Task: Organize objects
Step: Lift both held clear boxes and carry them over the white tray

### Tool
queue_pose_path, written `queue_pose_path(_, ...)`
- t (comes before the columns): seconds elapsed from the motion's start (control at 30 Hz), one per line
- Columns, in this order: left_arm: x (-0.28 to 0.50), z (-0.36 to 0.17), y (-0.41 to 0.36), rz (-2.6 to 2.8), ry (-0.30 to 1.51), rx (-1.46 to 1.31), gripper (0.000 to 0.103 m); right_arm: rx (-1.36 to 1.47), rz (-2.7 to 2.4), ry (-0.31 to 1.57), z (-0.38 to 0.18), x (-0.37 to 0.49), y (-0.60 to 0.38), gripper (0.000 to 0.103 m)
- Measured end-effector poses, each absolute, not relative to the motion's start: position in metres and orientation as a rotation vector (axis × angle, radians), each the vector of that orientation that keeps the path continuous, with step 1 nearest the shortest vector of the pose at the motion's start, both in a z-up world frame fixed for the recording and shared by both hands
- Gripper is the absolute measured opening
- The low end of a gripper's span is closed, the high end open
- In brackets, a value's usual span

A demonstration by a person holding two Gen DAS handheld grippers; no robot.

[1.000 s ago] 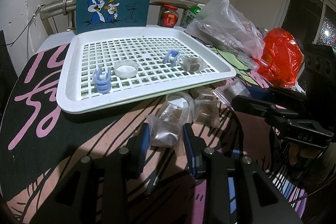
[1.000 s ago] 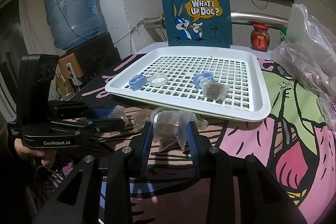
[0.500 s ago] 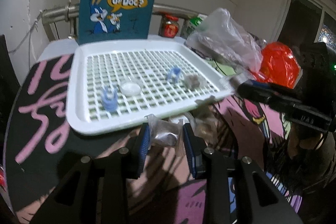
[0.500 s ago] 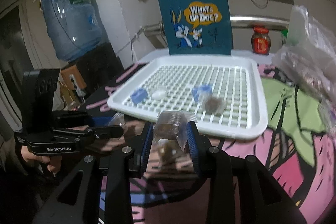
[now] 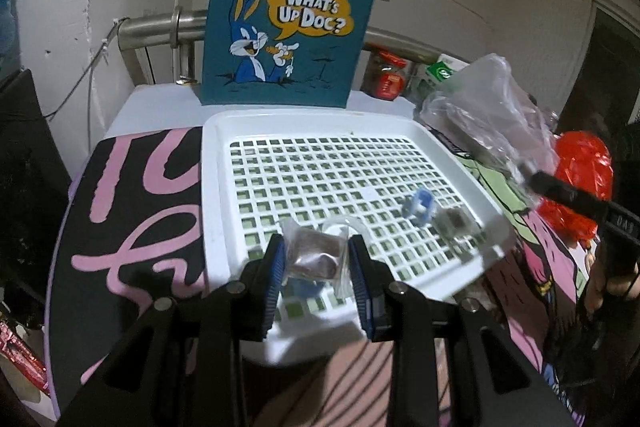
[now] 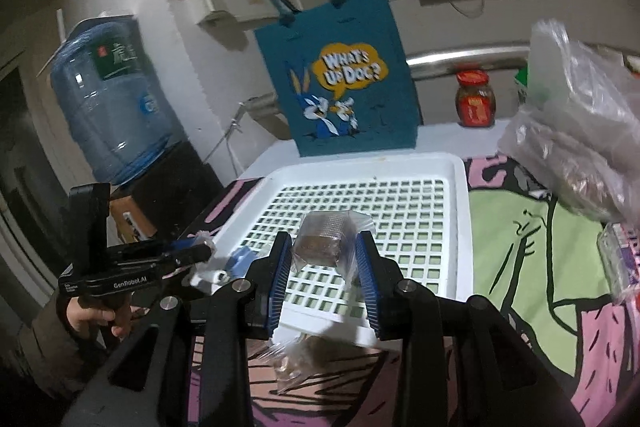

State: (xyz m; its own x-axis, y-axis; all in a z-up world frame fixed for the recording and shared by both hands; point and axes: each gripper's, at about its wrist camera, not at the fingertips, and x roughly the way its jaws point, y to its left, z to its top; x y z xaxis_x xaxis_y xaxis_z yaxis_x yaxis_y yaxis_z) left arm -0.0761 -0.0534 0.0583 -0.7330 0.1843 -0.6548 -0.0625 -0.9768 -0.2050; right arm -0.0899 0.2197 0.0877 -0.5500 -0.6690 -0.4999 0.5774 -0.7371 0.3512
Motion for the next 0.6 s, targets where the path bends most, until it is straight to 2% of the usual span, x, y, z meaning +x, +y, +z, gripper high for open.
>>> queue_pose_path(0.27, -0.111, 0.047, -0.051, 2.822, -0.249, -1.129, 0.031, 0.921, -2.318, -0.179, 0.068, -0.124, 0.214, 0.032)
queue_pose_path(0.6, -0.135, 0.038, -0.057, 2.867, -0.274, -1.163, 0.031, 0.999, -2.362, -0.078, 0.051, -0.147, 0.198, 0.032)
